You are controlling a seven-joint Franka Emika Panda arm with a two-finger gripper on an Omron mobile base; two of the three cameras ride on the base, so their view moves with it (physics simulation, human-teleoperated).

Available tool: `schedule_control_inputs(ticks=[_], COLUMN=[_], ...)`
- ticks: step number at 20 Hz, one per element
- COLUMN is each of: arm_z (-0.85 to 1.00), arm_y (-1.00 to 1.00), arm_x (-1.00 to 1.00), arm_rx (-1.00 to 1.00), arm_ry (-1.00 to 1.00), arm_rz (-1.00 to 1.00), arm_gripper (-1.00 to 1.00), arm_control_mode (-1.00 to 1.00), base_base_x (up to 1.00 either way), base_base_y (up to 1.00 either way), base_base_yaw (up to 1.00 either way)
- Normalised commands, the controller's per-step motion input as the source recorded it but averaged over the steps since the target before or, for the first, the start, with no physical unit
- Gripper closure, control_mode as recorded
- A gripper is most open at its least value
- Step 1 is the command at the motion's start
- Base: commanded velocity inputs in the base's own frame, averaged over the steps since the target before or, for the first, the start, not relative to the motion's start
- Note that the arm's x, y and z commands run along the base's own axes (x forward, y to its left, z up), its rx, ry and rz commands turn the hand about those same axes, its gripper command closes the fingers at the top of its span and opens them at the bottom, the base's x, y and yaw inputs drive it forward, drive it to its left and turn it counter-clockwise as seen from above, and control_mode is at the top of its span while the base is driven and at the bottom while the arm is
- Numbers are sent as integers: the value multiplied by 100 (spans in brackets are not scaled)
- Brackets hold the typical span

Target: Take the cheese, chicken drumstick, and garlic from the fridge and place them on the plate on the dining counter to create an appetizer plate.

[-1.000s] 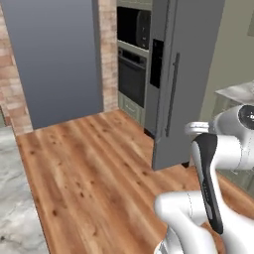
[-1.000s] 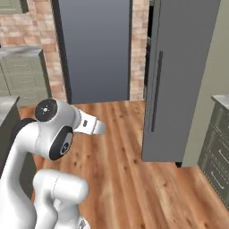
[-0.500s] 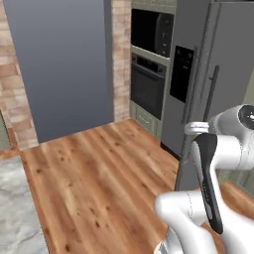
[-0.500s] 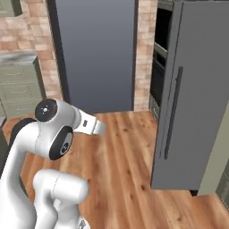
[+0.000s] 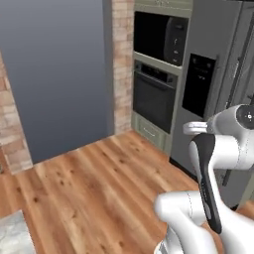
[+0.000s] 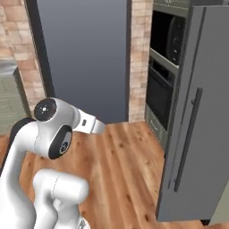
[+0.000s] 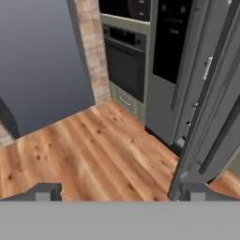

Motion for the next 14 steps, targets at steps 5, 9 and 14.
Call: schedule_control_inputs(ticks=[5, 9, 14], arm_z=[0, 0, 0], arm_y=[0, 0, 0], arm_x=[0, 0, 0], arm_rx=[0, 0, 0], arm_ry=[0, 0, 0], arm_rz=[0, 0, 0], arm_gripper=[-100, -100, -100], arm_control_mode=[100, 100, 100], base_base_x=[96, 99, 100], base_base_y=[0, 17, 82], base_base_yaw=[-46, -61, -59])
